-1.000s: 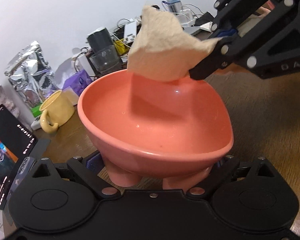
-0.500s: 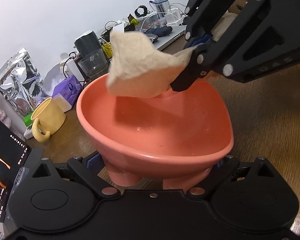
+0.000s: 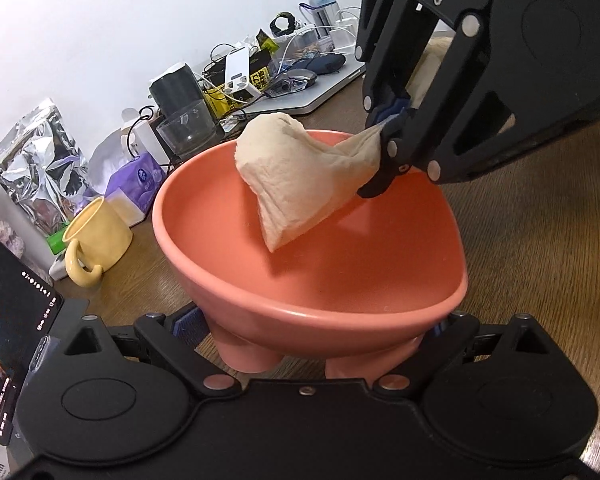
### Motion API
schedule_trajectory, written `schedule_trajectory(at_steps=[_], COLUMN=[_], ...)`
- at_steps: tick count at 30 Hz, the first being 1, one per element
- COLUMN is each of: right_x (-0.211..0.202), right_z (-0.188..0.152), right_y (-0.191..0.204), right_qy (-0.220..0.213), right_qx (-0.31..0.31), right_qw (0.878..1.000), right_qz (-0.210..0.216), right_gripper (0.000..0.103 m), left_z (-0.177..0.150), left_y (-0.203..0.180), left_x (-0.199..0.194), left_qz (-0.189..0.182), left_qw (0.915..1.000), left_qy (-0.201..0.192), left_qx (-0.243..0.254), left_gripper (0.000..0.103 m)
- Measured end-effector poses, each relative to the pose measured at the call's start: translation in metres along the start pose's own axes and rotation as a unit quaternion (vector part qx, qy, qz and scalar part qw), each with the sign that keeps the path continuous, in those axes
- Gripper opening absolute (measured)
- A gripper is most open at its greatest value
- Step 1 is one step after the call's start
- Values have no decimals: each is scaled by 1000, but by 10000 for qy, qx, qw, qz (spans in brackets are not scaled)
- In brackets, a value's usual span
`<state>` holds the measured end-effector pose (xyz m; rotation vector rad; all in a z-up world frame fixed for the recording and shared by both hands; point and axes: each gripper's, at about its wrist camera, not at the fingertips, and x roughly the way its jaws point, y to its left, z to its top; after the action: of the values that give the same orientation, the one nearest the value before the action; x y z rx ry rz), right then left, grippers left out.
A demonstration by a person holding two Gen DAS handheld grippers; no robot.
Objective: Clean bowl
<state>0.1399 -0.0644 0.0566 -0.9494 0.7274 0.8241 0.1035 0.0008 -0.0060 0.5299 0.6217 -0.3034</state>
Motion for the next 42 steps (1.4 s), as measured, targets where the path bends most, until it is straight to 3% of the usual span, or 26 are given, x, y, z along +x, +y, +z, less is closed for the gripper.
schedule_trajectory(at_steps=[6,19,30,42], right_x=[5,-3,-10,-10], right_z=[1,3,10,24], right_y=[-6,0,6,8], right_qy=[298,403,215,-265], right_qx=[180,411,561,576], right_qw=[9985,9916,9845,9767], right_qz=[419,1154,1646,2050], right_gripper=[5,5,5,5], left_z=[1,0,-2,-3], left_y=[0,1,4,10], left_x=[-1,1,2,4], left_qz=[-13,-23,-44,-203], left_qw=[10000,10000,10000,9996], left_qy=[-22,-21,18,103], left_qx=[14,22,3,-193], left_gripper=[96,96,96,96])
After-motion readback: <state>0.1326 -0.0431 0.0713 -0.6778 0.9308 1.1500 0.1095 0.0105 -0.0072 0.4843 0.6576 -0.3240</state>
